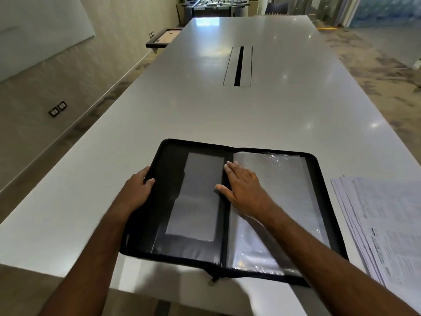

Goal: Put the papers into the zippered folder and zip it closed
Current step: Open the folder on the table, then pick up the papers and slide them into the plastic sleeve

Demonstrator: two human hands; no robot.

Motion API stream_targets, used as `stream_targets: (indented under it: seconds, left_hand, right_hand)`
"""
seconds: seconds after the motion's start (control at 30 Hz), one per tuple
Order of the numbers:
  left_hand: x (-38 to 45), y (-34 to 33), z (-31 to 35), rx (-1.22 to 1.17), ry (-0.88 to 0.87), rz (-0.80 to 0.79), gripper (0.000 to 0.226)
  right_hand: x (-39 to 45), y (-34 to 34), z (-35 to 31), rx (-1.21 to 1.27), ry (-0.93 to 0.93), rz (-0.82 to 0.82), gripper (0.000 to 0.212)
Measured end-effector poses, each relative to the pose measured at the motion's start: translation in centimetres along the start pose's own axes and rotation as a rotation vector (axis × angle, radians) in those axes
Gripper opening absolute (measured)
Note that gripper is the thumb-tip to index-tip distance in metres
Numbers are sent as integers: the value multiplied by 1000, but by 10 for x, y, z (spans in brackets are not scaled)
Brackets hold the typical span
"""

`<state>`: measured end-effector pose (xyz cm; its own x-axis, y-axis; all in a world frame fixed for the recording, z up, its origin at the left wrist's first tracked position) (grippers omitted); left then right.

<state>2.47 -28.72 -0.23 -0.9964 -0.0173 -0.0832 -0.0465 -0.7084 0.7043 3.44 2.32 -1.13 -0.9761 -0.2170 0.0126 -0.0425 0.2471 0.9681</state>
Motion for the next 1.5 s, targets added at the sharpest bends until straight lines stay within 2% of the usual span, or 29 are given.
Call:
stream_targets:
  seconds: [0.17, 0.27, 0.37, 0.6, 0.9, 1.1, 1.3, 1.5]
  left_hand:
    - [2, -38, -2, 207, 66, 43, 50]
    - [6, -55, 22, 293, -14, 125, 57]
    - [10, -73, 41, 252, -55, 163, 61]
    - [15, -125, 87, 190, -143, 64, 74]
    - [11, -189, 153, 164, -245, -21, 76]
    - [2, -229, 193, 133, -322, -57, 78]
    - [-6, -268, 228, 134, -366, -139, 80]
    - [-21, -304, 267, 102, -443, -203, 79]
  right_hand:
    - [-16, -5, 25, -97, -31, -25, 78]
    - [-24, -3, 44, -128, -57, -48, 79]
    - [-32, 0, 66, -135, -84, -54, 80]
    - [-52, 14, 118, -90, -195, -40, 88]
    - [-85, 35, 189, -24, -305, 4, 114]
    - [-112, 43, 239, -27, -402, 8, 105]
    - [-138, 56, 282, -83, -464, 42, 111]
    - [-177, 60, 323, 28, -533, 104, 112]
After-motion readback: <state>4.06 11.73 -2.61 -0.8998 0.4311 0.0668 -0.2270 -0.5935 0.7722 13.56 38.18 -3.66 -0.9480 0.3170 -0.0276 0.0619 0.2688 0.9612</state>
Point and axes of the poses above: each hand's wrist, its own x-axis towards the middle knuckle, its own y-axis out of the back of the hand, z = x × y, the point moved 5 cm from there along x, towards the middle knuckle, and after that the axes turned 7 degrees about -y, right-handed, at the moved point
